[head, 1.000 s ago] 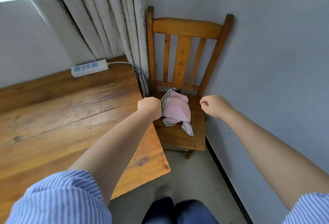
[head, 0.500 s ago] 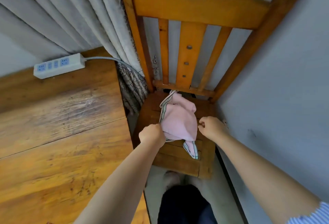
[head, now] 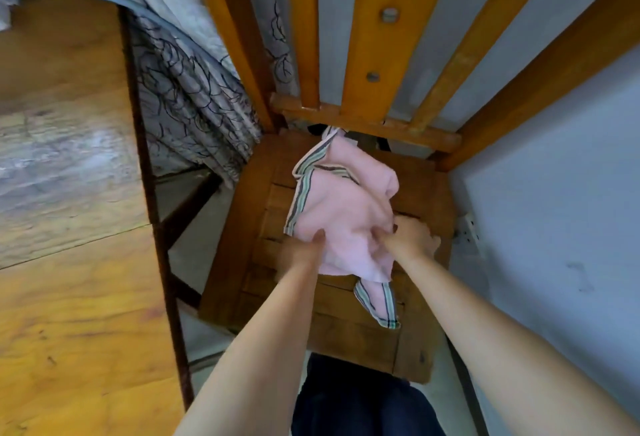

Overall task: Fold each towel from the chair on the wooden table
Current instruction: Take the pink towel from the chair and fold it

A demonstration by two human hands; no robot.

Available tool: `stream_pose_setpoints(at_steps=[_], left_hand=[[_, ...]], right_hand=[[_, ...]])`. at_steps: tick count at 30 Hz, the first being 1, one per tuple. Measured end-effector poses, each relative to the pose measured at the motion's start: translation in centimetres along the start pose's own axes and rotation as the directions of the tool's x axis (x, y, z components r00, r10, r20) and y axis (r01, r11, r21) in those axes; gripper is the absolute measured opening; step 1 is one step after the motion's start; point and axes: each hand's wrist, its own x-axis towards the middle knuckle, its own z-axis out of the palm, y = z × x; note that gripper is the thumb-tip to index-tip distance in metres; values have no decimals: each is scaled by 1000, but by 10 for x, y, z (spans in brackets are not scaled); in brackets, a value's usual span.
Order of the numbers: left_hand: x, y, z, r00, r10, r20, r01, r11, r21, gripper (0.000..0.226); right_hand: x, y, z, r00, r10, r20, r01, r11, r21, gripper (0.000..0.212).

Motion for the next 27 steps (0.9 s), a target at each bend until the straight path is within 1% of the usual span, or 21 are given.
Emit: stream_pose_setpoints(at_steps=[2,4,6,8,11,13,14,15,17,19,20,22,24,25,27], left_hand=[[3,2,-2,999,38,-10,-39,996,-78,49],[0,5,-9,995,94,-31,-97,987,-131,38],[-13,6,-18,988,138,-68,-144,985,-91,31],[-39,6,-35,981,165,-102,-169,985,-31,28],[-85,11,-68,949,255,-187,-273,959,-75,24],[-119,13,-100,913,323,-251,-355,930,-97,18],[-133,15,-118,894,356,-274,-394,914,-99,20],[-148,18,-137,868,390,-306,-435,896,-92,27],[-179,17,-183,814,441,-378,-503,860,-81,40],[-212,13,-230,751,476,-457,-562,825,-63,44],[-222,16,-245,722,499,-478,-589,807,-46,44],[-253,7,-283,660,510,-552,-629,776,-34,39],[-280,-9,-316,596,522,-610,-665,747,-11,29],[-291,-18,-329,575,515,-636,-672,741,-7,24],[-307,-45,-357,545,468,-695,-679,733,-39,21]], right_hand=[[2,1,3,1000,29,11,-29,998,52,28],[-2,2,0,999,44,13,-44,998,42,30],[-11,4,-10,999,17,-33,-16,1000,11,35],[-32,1,-31,997,-24,-73,24,1000,6,36],[-65,-12,-68,991,-106,-85,107,994,2,26],[-93,-29,-98,982,-167,-91,172,983,57,23],[-106,-37,-113,975,-193,-110,204,975,90,22],[-120,-46,-127,964,-224,-143,241,963,119,22],[-153,-68,-156,918,-335,-210,365,923,123,23],[-190,-95,-178,857,-443,-263,484,867,117,24],[-200,-106,-186,837,-465,-290,516,846,132,25],[-232,-134,-199,775,-530,-345,605,779,163,27],[-267,-161,-206,713,-583,-389,680,711,179,23],[-282,-173,-208,687,-604,-403,708,682,184,22],[-316,-195,-204,634,-657,-409,761,624,177,27]])
